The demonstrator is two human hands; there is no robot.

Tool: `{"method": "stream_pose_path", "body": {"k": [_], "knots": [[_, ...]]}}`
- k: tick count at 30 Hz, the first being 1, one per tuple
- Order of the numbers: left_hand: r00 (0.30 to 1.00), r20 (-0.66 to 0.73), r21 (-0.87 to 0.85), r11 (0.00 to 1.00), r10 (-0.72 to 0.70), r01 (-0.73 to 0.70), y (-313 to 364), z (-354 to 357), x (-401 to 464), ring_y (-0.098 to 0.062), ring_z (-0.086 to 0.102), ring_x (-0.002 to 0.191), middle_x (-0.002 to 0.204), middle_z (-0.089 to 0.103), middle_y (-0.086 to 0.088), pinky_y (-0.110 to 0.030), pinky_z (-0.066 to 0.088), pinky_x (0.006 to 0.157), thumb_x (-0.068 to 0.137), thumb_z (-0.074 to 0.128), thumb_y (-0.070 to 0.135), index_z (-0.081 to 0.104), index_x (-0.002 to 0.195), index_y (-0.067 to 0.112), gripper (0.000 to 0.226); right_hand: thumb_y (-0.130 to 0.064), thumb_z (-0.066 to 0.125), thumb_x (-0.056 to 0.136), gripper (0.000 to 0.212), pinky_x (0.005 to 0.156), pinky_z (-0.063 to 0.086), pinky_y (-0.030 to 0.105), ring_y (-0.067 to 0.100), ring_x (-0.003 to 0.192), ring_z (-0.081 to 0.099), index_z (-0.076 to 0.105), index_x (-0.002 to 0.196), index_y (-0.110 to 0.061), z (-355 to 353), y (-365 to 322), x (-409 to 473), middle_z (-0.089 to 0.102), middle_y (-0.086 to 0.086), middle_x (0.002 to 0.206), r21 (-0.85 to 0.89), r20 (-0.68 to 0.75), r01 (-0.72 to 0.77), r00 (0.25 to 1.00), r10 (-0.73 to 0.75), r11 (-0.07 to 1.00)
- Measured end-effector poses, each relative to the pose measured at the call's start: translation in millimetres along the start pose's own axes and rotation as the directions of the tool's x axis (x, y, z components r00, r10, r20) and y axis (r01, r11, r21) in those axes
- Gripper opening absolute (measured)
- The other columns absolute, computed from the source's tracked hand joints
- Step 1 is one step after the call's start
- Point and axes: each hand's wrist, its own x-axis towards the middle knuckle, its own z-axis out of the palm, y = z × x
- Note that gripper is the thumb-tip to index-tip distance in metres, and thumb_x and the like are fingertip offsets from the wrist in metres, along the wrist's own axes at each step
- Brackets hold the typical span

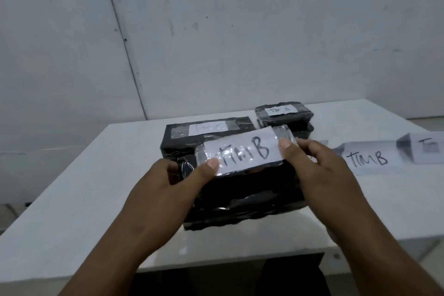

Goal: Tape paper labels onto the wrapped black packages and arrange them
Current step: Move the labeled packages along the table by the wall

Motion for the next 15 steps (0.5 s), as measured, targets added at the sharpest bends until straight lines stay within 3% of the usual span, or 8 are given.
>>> {"method": "stream_pose_path", "body": {"k": [6,15], "knots": [[0.992,0.024,-0.140,0.983,0.126,-0.122,55.6,25.7,16.2,-0.001,0.065,0.084,0.097,0.070,0.014,-0.024,0.044,0.060,0.068,0.062,0.077,0.064,0.109,0.034,0.059,-0.069,0.060,0.076,0.050,0.089,0.058,0.046,0.013,0.095,0.072,0.074,0.103,-0.030,-52.3,-19.8,31.3,0.076,-0.010,0.099,0.043,-0.179,0.049,0.983,-0.040,0.998],[0.963,0.161,-0.161,0.968,0.218,-0.192,164.8,109.6,85.8,-0.012,0.066,0.072,0.077,0.070,0.003,-0.029,0.051,0.065,0.076,0.066,0.076,0.072,0.090,0.015,0.063,-0.058,0.055,0.093,0.042,0.079,0.049,0.039,0.022,0.090,0.065,0.067,0.085,-0.019,-143.3,-35.7,123.7,0.068,-0.003,0.092,-0.040,-0.335,-0.030,0.942,0.015,0.999]]}}
